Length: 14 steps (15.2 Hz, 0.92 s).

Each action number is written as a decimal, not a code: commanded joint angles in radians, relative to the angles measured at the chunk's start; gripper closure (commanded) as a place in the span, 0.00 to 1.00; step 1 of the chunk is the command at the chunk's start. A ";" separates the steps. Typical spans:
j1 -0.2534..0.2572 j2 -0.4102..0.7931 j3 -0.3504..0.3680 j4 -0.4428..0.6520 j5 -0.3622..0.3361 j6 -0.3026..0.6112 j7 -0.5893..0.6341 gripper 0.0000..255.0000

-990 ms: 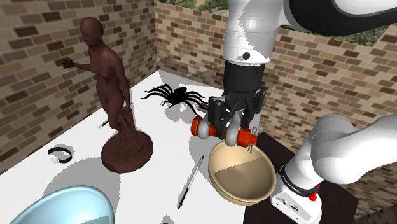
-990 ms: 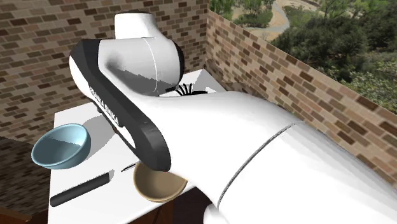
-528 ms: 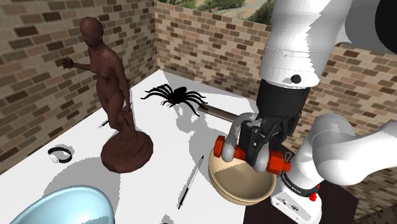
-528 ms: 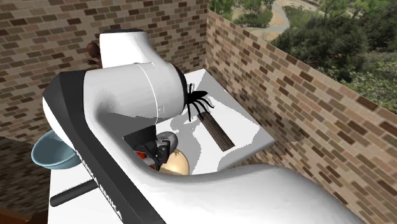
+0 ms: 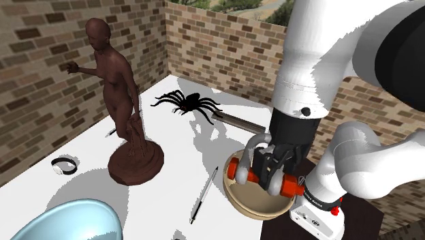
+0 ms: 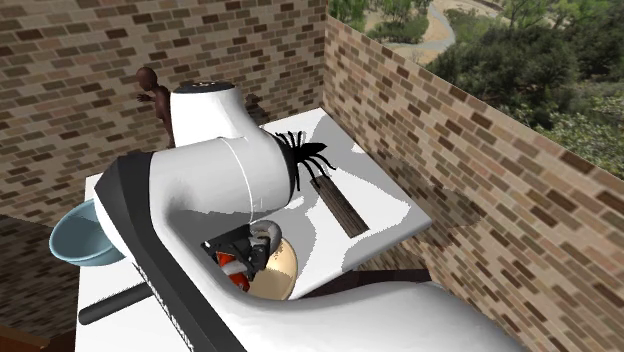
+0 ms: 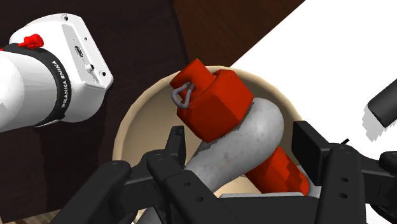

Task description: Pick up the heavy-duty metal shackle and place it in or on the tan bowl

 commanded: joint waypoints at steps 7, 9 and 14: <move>0.009 -0.008 0.032 -0.081 0.029 0.072 -0.018 1.00; 0.009 -0.008 0.032 -0.081 0.030 0.072 -0.019 1.00; 0.008 -0.009 0.031 -0.082 0.029 0.072 -0.019 0.00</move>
